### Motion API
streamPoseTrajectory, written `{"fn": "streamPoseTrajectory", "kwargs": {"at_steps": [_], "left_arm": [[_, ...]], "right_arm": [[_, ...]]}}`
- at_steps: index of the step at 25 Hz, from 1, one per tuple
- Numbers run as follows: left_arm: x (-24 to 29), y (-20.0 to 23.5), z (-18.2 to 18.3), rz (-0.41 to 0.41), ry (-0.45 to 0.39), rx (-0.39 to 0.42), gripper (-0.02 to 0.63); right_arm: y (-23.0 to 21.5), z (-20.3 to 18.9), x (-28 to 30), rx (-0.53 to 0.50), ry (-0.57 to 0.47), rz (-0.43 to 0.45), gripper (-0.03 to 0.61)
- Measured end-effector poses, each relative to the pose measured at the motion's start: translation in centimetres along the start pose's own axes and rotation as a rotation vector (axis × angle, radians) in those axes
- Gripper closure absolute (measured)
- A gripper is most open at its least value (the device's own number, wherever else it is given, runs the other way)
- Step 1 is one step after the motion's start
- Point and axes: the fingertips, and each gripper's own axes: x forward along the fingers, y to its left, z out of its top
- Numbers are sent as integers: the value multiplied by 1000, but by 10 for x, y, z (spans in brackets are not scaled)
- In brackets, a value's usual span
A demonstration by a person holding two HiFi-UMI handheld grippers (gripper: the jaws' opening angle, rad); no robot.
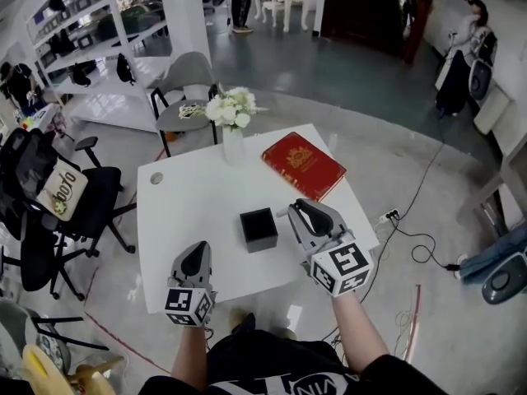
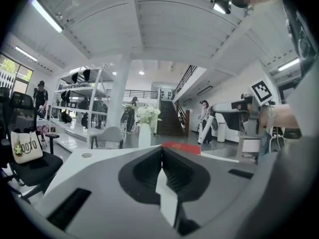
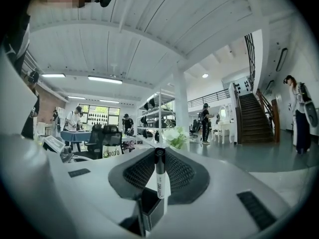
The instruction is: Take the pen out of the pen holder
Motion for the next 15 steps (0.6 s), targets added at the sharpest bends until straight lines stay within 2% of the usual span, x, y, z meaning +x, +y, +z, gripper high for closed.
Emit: {"fn": "streamPoseTrajectory", "kwargs": {"at_steps": [10, 15], "left_arm": [[6, -5, 3, -11, -10, -8, 609], [4, 2, 9, 11, -24, -21, 609]], "right_arm": [[-14, -17, -17, -15, 40, -43, 505], [-20, -32, -24, -15, 73, -56, 506]]}}
